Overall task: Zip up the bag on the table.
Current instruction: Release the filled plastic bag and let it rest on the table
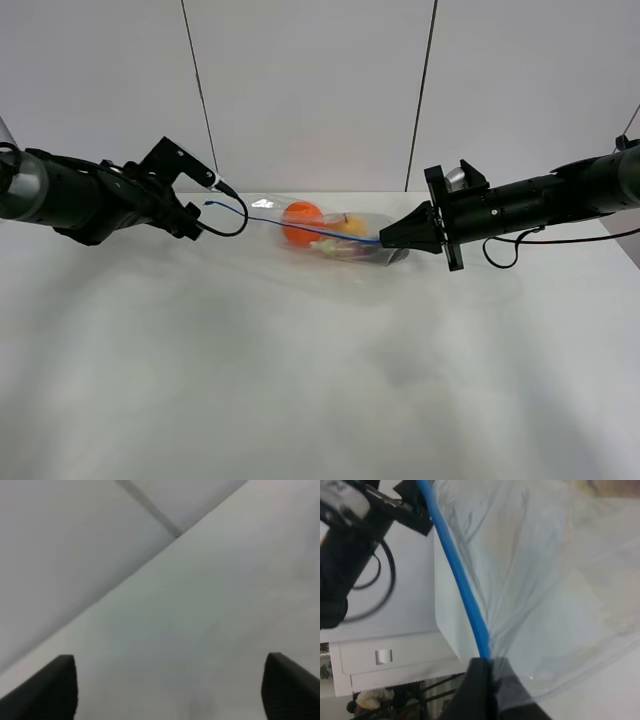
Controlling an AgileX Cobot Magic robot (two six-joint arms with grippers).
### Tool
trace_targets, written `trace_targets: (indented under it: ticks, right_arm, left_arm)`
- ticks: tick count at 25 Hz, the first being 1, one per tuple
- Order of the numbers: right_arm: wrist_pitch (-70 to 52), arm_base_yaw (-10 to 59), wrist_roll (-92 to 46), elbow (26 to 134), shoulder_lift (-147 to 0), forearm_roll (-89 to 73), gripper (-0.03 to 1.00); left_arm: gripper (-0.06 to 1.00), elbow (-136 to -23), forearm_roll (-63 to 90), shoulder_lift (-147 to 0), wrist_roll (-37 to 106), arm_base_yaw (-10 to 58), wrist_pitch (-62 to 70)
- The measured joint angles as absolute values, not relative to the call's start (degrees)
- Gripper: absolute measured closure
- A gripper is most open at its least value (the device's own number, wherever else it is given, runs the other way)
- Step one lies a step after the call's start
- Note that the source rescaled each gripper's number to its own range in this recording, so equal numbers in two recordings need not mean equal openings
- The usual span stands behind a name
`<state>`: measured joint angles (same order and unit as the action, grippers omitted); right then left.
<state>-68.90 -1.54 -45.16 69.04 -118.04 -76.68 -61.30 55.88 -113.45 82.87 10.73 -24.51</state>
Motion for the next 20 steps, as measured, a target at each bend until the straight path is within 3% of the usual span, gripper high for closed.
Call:
trace_targets:
  ticks: [4, 10, 20]
  right_arm:
    - [-68.9, -1.5, -45.2, 69.0, -118.0, -76.7, 0.97]
    - [-68.9, -1.5, -45.2, 69.0, -118.0, -76.7, 0.97]
    - [-68.9, -1.5, -45.3, 69.0, -118.0, -76.7, 0.97]
  left_arm:
    - [-0.05, -61.5, 69.5, -113.4, 85.2, 6.6, -22.0]
    - [-0.03, -63.3, 95.5, -113.4, 105.4, 0.8, -4.7]
    - [-0.02, -63.3, 98.9, -110.7, 113.2, 0.1, 5.0]
